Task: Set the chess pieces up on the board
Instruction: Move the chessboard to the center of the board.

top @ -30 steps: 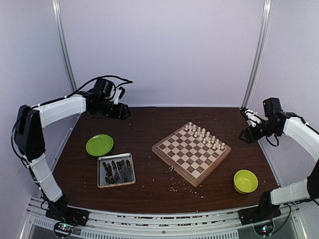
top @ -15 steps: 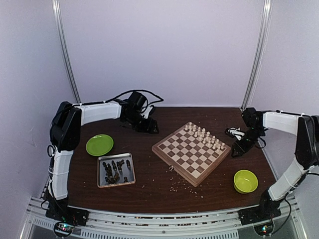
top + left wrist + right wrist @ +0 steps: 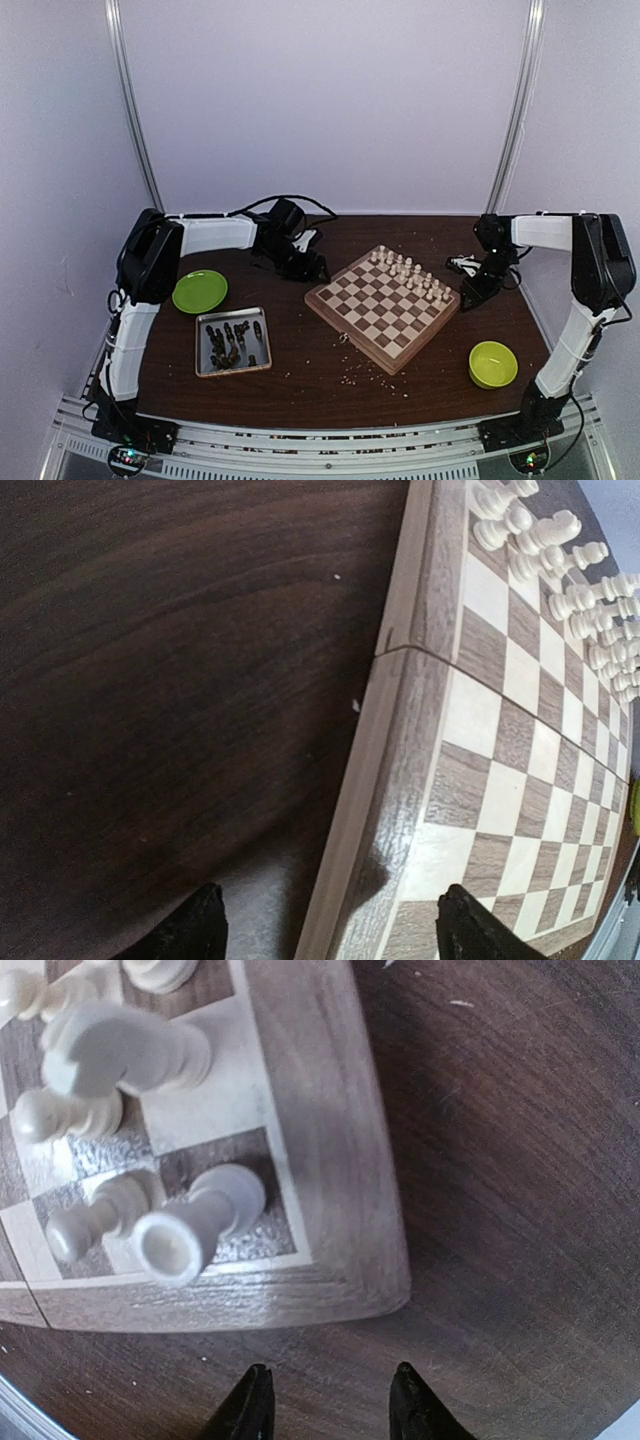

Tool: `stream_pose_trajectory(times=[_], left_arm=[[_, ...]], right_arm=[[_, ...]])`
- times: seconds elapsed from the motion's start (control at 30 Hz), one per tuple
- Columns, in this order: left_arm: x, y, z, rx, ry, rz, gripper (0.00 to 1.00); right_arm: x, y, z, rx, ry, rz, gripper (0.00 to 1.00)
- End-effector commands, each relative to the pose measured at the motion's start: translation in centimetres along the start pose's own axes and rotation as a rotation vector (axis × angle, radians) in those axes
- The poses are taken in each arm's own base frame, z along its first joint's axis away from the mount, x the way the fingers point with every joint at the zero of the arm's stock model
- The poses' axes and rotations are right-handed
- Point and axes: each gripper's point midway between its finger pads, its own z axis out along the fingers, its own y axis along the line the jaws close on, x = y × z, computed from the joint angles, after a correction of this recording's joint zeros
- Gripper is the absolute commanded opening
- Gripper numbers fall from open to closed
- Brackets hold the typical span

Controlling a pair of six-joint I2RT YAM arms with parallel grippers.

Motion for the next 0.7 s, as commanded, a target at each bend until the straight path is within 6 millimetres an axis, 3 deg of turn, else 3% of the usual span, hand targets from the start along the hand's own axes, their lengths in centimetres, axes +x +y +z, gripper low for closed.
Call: stream_pose_trajectory(times=[0.0, 0.4, 0.67], left_arm=[[-0.6, -2.8, 0.3, 0.113, -0.021, 0.049, 0.74], [2.3, -5.2, 1.6, 0.184, 0.045, 0.087, 0.73], [4.2, -6.3, 1.1, 0.213, 0.048, 0.065, 0.72]], right_arm=[[-0.7, -1.1, 0.2, 0.035, 0.026, 0.034, 0.39], [-1.1, -1.7, 1.5, 0.039, 0.062, 0.049, 0.29], [-2.8, -2.0, 1.3, 0.016, 0.053, 0.039, 0.26]])
